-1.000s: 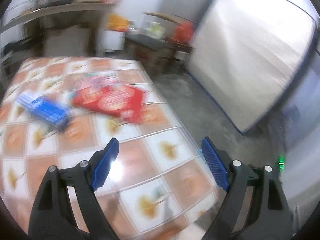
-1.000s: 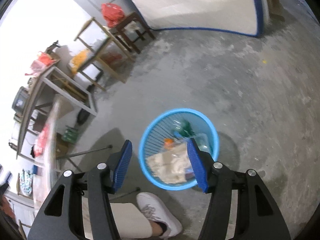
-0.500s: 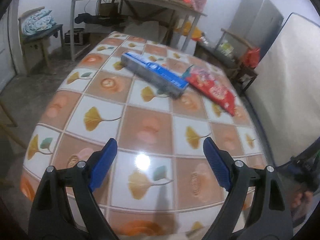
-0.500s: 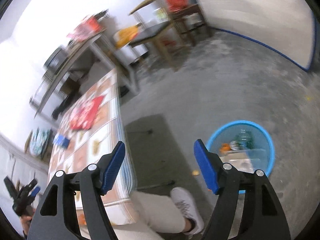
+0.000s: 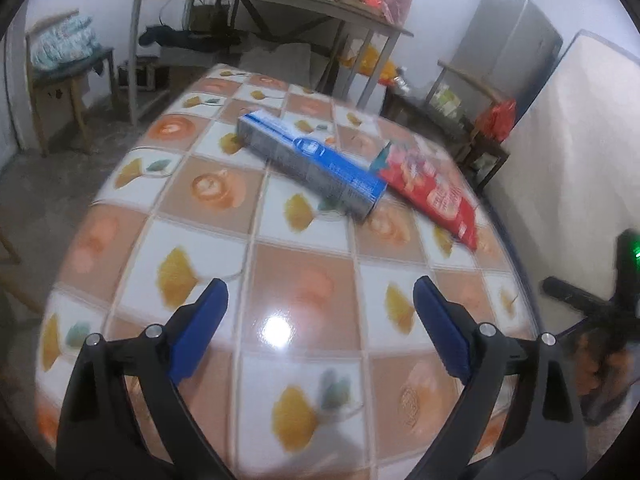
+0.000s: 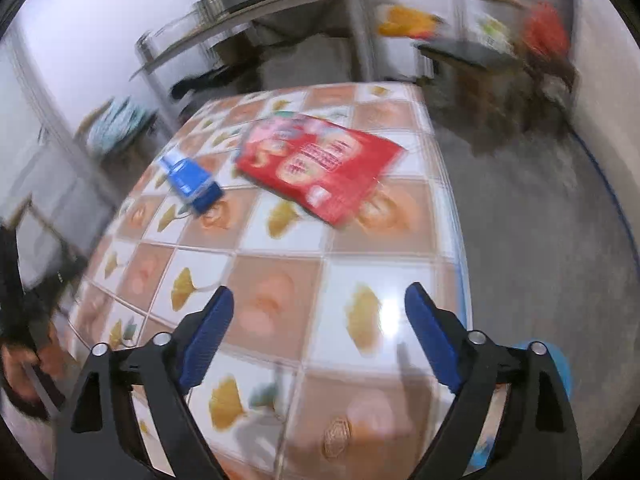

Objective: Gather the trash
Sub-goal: 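Move both open tools back over the table toward the toothpaste box, then close the right tool on the red snack bag while the left tool reaches the toothpaste box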

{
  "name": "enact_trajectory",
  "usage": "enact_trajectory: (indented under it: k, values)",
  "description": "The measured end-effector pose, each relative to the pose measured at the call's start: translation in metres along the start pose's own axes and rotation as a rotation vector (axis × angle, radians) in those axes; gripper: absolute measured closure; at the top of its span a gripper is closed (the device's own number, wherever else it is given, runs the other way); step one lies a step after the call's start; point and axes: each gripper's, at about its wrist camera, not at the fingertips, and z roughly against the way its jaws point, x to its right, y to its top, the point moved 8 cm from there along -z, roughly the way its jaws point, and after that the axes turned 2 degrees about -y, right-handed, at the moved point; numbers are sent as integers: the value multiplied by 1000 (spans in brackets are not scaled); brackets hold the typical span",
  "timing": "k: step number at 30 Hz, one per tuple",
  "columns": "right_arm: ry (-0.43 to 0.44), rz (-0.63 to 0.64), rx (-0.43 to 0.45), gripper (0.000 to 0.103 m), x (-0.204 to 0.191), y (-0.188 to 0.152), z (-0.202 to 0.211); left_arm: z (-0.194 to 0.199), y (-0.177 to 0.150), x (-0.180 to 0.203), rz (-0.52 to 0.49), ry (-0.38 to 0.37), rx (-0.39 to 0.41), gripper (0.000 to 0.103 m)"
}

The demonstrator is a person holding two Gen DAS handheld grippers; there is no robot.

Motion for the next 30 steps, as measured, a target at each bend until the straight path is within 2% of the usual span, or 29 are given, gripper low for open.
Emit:
enact_trajectory:
  k: [1,3,7,10,12,16,18,20,21,24,27,28,30]
  values:
    - [1,53,3,12,-10,11,-8,-11,10,-1,27,-36,-24,11]
    - [-4,160,14,8,-24,32,-22,-27,24,-3,68,-50,-58,11]
    - [-55,434,26,8,-50,76,-64,-66,58,0,138,-96,-92,11]
    - [-96,512,32,8,-47,111,-95,-100,80,-2,235,-124,-130,11]
    - [-65,451,-6,7,-31,137,-120,-127,94,-7,273,-90,-157,11]
    - [2,229,-94,7,4,175,-169,-161,108,-19,246,41,-164,11]
    - [30,102,-127,7,25,184,-189,-174,109,-25,245,103,-172,11]
    - [19,31,-151,7,39,183,-204,-187,107,-28,258,134,-192,11]
    - [18,8,-163,7,44,181,-211,-188,109,-27,243,149,-176,11]
    - [24,37,-159,8,38,174,-216,-198,110,-20,174,167,-190,11]
    - [21,97,-157,21,27,162,-208,-200,108,-16,96,181,-177,12]
    - [17,113,-160,27,23,157,-205,-200,107,-16,75,189,-174,15]
    - [4,140,-163,34,18,148,-199,-196,105,-13,57,155,-165,24]
